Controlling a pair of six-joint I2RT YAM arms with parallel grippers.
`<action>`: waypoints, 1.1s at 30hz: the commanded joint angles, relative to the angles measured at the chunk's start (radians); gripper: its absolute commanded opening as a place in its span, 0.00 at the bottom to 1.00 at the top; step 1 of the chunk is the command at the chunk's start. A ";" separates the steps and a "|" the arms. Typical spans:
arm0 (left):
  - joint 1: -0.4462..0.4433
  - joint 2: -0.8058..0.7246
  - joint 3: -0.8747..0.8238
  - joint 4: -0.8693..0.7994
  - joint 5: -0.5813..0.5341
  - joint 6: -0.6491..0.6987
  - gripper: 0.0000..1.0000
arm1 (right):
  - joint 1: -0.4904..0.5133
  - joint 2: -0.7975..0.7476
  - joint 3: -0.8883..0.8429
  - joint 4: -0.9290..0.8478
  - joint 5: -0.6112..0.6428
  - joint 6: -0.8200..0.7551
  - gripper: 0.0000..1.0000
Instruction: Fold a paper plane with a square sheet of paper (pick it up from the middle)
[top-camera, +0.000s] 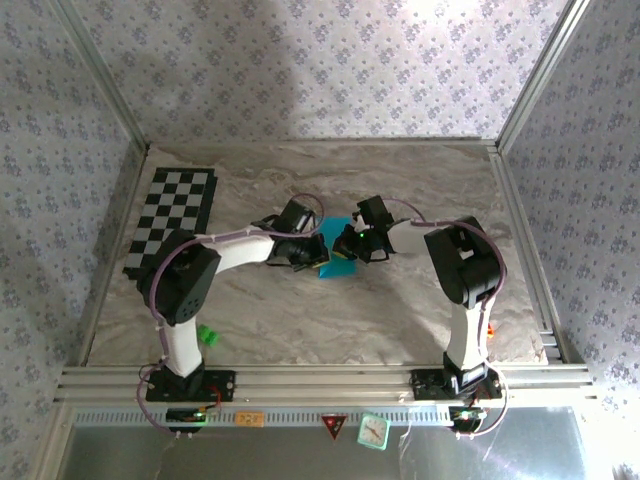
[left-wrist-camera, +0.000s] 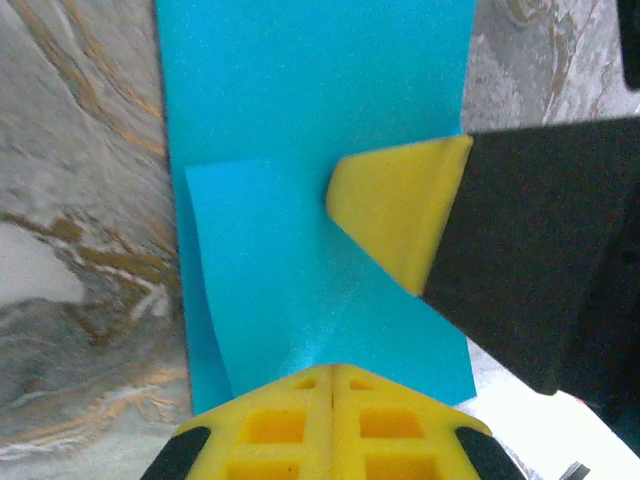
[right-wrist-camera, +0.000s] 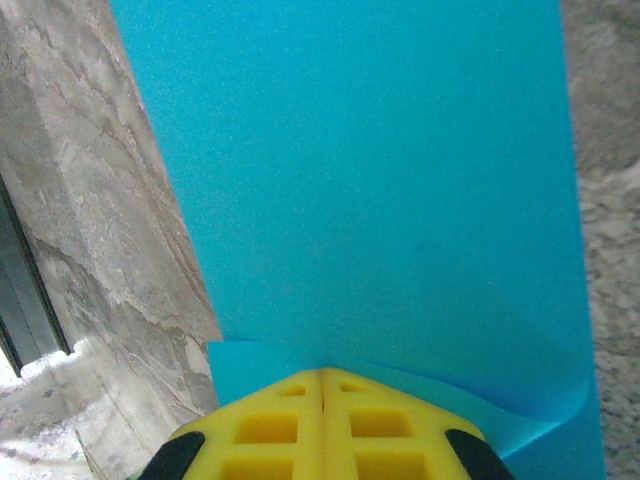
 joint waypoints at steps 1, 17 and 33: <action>-0.019 -0.006 0.011 0.043 0.013 -0.026 0.04 | -0.017 0.091 -0.043 -0.195 0.187 0.019 0.04; -0.052 0.062 0.071 -0.037 0.012 0.031 0.05 | -0.018 0.102 -0.039 -0.193 0.171 0.020 0.05; -0.052 0.089 0.088 -0.133 -0.074 0.065 0.04 | -0.020 0.105 -0.043 -0.193 0.169 0.020 0.04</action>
